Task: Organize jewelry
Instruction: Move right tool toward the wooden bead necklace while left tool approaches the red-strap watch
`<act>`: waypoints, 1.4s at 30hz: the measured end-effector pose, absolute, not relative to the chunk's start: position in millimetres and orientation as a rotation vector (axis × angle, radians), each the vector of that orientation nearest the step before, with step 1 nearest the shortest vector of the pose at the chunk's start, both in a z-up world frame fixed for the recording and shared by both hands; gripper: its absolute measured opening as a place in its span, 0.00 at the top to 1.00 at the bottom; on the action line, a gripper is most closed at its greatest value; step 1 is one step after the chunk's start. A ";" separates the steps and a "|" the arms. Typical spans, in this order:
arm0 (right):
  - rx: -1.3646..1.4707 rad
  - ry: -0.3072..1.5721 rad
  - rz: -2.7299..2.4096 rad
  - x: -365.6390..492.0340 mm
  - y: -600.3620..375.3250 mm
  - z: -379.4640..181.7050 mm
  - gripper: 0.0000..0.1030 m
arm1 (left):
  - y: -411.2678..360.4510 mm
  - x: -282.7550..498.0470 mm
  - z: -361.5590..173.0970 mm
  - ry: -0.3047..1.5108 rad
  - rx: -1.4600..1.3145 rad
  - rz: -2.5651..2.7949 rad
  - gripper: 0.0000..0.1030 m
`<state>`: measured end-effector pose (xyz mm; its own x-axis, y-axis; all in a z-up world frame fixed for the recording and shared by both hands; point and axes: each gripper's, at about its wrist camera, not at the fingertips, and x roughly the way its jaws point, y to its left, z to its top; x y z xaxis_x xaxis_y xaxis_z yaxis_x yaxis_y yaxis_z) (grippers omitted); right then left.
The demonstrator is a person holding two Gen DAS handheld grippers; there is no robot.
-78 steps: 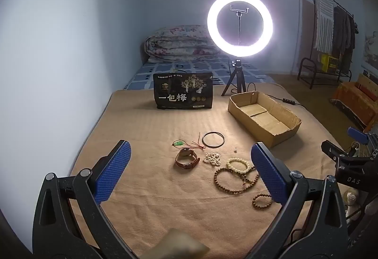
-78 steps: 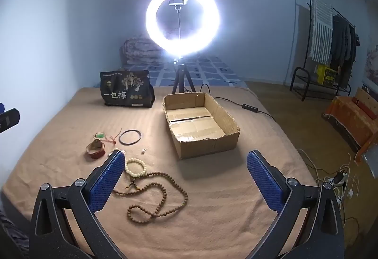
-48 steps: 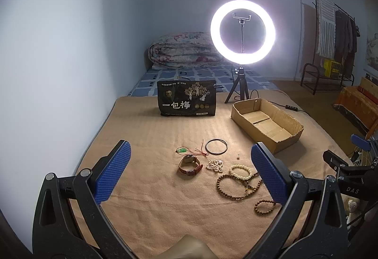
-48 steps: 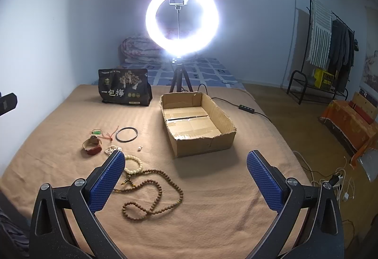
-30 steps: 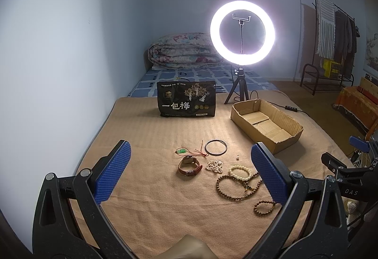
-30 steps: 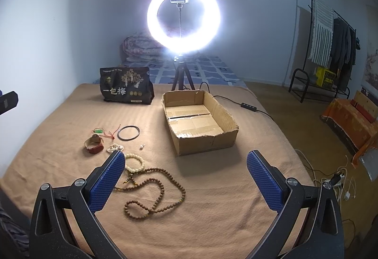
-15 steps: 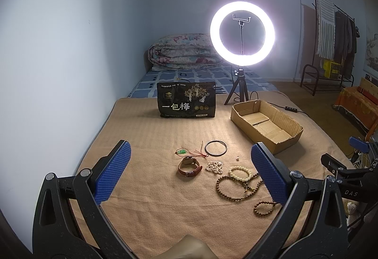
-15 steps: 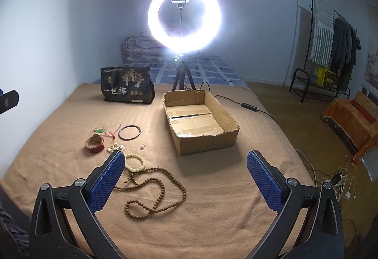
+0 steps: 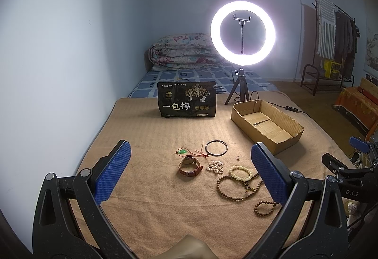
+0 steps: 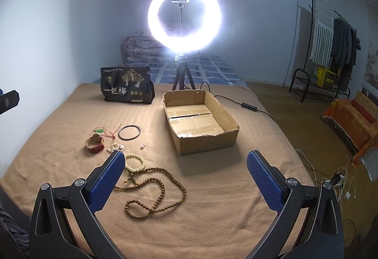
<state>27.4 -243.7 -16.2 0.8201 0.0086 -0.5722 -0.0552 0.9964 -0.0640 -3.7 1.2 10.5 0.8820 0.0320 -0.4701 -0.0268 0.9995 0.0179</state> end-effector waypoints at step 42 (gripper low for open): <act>-0.147 1.163 0.278 66.0 -243.9 -143.4 0.01 | 49.3 81.5 -70.0 0.862 -0.068 -0.033 0.00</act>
